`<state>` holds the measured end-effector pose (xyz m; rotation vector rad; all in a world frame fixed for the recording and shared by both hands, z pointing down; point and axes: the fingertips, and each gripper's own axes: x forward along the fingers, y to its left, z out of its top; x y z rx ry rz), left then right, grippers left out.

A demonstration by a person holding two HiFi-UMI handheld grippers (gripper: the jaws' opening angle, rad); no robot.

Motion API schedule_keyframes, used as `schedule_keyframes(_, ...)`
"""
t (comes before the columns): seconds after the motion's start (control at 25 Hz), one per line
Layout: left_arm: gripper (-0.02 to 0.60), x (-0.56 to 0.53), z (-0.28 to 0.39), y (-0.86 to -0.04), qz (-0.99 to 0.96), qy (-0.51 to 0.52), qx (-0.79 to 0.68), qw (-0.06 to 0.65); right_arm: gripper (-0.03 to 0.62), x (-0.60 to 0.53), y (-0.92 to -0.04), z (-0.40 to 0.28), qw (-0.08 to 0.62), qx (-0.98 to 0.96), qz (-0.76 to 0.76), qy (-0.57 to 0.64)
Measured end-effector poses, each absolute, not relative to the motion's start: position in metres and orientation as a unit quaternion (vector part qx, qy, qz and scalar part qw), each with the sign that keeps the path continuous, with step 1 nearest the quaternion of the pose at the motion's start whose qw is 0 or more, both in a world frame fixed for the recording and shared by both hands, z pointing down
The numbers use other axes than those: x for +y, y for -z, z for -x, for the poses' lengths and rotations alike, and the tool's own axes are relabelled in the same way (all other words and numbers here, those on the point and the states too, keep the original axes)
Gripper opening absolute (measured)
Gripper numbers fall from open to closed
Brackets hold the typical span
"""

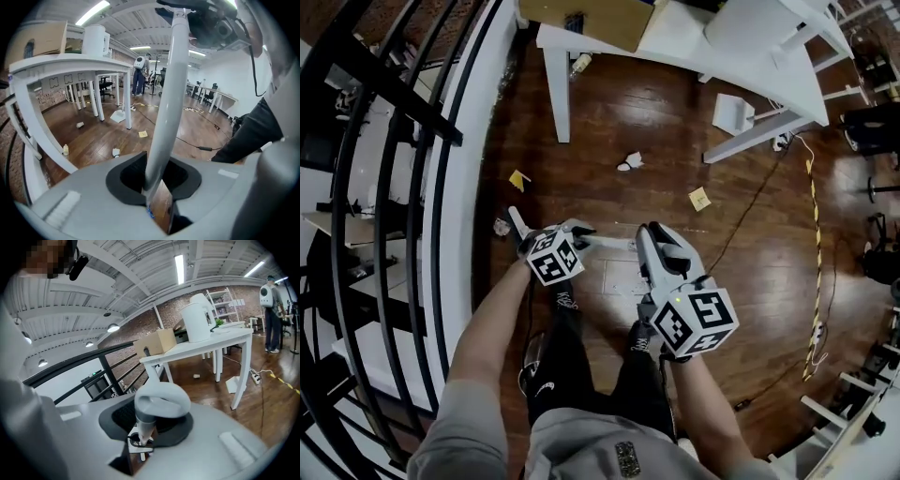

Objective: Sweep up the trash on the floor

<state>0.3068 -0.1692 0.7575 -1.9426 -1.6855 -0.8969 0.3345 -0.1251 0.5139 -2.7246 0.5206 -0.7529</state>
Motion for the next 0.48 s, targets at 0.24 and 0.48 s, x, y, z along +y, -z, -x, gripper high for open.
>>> schedule_keyframes(0.24,0.074,-0.061,-0.290,-0.729,0.679,0.278,-0.649,0.200,0.064,-0.034,-0.481,-0.308,0.110,0.114,0.956,0.246)
schedule_keyframes(0.48,0.070,0.043,-0.248,-0.710,0.636,0.252,-0.698,0.214,0.066,0.066,-0.462,-0.266,0.109,0.055,0.965,0.232)
